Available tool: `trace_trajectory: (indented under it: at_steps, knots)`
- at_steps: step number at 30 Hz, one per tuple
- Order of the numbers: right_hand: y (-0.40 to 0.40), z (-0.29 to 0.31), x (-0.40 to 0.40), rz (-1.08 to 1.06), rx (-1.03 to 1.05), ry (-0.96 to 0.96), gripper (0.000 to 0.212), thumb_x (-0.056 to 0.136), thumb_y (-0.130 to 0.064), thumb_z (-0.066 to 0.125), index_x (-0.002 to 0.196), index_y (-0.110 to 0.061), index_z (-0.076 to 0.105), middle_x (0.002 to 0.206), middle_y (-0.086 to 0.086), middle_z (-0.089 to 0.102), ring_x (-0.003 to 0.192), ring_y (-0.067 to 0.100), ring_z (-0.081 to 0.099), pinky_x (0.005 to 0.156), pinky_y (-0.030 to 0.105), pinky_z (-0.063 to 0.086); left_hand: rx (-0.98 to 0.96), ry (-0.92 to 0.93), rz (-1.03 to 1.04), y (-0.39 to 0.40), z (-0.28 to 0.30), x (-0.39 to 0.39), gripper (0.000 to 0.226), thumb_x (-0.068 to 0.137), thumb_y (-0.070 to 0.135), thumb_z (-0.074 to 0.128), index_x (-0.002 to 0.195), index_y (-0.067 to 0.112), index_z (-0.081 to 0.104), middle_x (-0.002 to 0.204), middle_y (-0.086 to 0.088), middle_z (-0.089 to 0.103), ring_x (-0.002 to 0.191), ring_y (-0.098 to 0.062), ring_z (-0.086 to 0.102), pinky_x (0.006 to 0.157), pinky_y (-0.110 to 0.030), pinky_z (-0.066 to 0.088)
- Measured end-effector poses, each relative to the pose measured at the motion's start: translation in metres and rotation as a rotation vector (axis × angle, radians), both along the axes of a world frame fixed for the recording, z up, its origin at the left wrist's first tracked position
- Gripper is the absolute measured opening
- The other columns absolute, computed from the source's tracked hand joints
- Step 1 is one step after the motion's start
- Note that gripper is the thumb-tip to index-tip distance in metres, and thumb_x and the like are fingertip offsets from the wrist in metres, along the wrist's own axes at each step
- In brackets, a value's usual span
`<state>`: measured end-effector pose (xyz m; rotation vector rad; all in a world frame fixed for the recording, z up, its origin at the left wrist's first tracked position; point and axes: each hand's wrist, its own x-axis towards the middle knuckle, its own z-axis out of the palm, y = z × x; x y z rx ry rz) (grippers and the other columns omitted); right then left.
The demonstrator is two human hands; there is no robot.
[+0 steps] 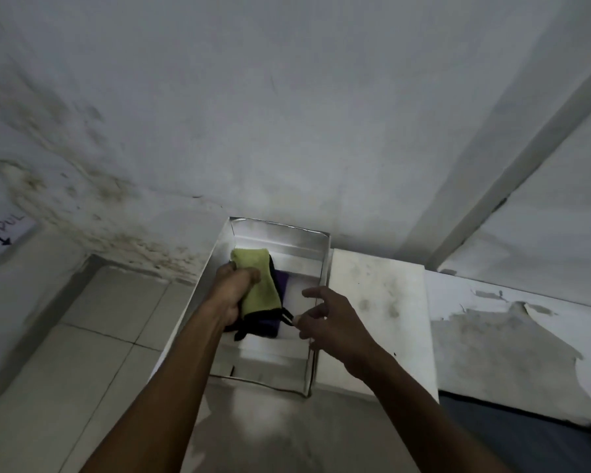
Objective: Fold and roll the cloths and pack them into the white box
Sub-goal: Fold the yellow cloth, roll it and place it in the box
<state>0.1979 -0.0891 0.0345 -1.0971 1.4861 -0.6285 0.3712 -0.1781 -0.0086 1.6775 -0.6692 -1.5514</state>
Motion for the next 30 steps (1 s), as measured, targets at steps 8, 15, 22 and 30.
trace_trajectory:
  at_steps: [8,15,22,30]
  knots:
    - [-0.017,-0.015,0.000,0.015,-0.113,0.140,0.029,0.085,-0.018,0.065,0.113,-0.023,0.060,0.091,0.003,0.070,0.075,0.020,0.069,0.063,0.027,0.054,-0.090,-0.225,0.107,-0.047,-0.032,0.000,0.027,0.066,-0.002,0.052,0.088,0.006,0.067,0.079,-0.015,0.063,0.069,-0.028,0.061,0.062,-0.037,0.052]
    - [-0.025,-0.023,-0.002,0.040,-0.109,0.150,0.028,0.085,-0.020,0.066,0.112,-0.025,0.061,0.088,-0.001,0.069,0.068,0.020,0.069,0.069,0.032,0.056,0.094,0.461,0.555,-0.041,-0.056,-0.038,0.045,0.087,-0.007,0.038,0.130,-0.002,0.051,0.129,-0.023,0.056,0.116,-0.037,0.056,0.099,-0.049,0.047]
    - [-0.021,-0.027,-0.006,0.055,-0.093,0.137,0.029,0.085,-0.017,0.066,0.112,-0.024,0.060,0.087,-0.002,0.070,0.065,0.019,0.068,0.065,0.026,0.054,0.018,0.518,0.731,-0.063,-0.060,-0.051,0.055,0.086,-0.016,0.042,0.135,0.008,0.046,0.134,-0.018,0.055,0.119,-0.035,0.056,0.101,-0.052,0.045]
    - [-0.023,-0.032,-0.010,0.064,-0.113,0.140,0.029,0.084,-0.013,0.064,0.111,-0.024,0.061,0.082,-0.005,0.069,0.052,0.011,0.063,0.051,0.012,0.046,0.007,0.182,0.866,-0.085,-0.055,-0.073,0.054,0.082,-0.006,0.036,0.134,0.007,0.046,0.129,-0.010,0.059,0.102,-0.027,0.063,0.085,-0.039,0.056]
